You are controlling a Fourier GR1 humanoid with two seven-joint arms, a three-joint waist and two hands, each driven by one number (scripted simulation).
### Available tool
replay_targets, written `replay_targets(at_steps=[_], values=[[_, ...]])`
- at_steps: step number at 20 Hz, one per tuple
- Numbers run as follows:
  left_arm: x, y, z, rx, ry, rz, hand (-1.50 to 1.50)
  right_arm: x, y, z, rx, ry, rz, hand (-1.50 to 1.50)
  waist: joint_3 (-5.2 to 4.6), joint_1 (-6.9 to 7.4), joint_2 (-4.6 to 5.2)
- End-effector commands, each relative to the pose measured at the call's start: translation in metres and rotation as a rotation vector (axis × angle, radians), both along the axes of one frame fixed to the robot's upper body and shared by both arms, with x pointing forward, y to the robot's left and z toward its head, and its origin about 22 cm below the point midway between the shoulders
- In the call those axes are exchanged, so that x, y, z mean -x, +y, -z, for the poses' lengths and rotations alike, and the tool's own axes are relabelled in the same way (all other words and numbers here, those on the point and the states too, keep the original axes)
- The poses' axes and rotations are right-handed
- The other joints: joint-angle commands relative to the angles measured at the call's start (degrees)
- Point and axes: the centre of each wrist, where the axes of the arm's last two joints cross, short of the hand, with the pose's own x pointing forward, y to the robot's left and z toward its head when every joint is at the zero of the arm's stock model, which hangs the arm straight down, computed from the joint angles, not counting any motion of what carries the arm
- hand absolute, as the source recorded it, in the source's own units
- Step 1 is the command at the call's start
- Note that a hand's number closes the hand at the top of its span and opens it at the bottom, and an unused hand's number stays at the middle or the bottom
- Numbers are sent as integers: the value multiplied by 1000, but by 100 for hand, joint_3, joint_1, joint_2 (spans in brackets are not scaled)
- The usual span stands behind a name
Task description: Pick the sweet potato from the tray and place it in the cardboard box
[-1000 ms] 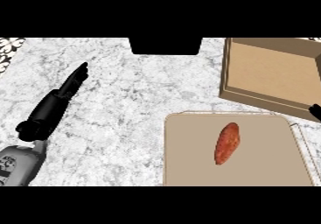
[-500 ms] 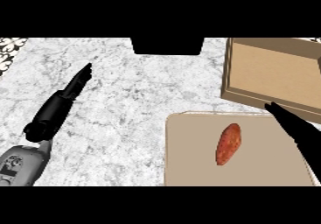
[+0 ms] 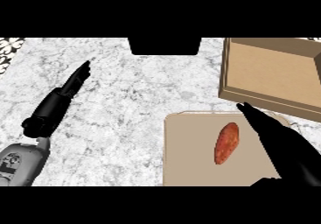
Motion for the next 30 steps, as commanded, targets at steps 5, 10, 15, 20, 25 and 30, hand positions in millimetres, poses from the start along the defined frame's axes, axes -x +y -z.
replay_targets(at_steps=[5, 10, 15, 20, 25, 30], values=[[-1, 12, -2, -2, -11, 16, 0, -21, 12, 23, 106, 47, 133, -150, 5, -22, -1], [10, 8, 18, -2, -2, 10, 0, -35, 7, 35, 153, 74, 122, -150, 6, -21, 0], [6, 1, 20, 6, 3, 2, 0, -31, 23, 46, 177, 102, 145, -150, 4, -45, 3], [9, 18, 16, 14, -12, -12, 0, -32, 1, 65, 152, 113, 129, -150, 7, -48, -2], [-4, 9, -6, -1, -2, -13, 0, -41, 13, 77, 113, 124, 118, -150, 8, -44, -1], [5, 6, 16, 9, 16, 3, 0, -35, 31, 83, 171, 138, 146, -150, 7, -42, -3]])
